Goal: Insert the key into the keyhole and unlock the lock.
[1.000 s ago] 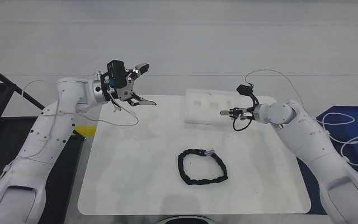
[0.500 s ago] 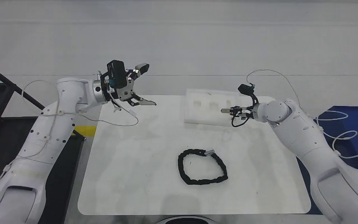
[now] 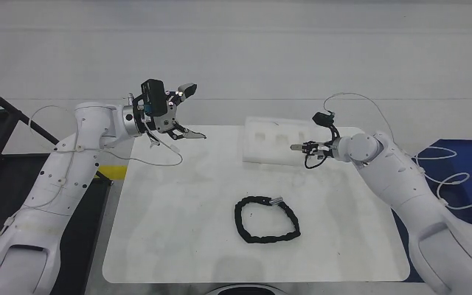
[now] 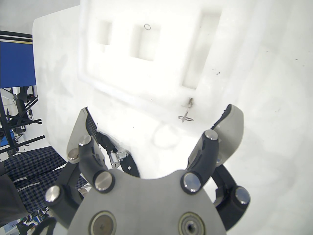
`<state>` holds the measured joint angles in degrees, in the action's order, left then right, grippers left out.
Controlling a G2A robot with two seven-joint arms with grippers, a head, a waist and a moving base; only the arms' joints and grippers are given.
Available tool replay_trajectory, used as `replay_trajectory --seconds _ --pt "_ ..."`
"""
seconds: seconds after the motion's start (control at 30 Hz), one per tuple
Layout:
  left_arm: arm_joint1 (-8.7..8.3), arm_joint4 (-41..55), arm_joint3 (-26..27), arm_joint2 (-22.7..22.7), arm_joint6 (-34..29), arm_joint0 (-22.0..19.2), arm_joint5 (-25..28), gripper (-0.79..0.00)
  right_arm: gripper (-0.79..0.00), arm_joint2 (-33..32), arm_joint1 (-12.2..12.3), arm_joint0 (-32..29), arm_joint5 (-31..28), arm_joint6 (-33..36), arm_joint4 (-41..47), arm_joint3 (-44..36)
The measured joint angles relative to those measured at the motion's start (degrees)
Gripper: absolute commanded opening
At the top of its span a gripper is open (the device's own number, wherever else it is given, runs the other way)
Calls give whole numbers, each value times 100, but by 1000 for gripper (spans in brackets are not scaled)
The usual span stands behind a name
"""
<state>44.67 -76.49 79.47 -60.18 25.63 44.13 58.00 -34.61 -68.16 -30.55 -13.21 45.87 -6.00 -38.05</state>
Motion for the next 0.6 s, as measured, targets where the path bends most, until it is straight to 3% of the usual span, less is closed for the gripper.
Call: replay_trajectory --seconds 0.43,0.5,0.6 --pt "0 0 0 0 0 0 0 0 0 -31 -93 89 -27 429 -247 50" --pt "0 0 0 0 0 0 0 0 -157 -32 -125 117 -45 420 -264 150" --pt "0 0 0 0 0 0 0 0 -203 -34 -175 156 -35 412 -281 294"
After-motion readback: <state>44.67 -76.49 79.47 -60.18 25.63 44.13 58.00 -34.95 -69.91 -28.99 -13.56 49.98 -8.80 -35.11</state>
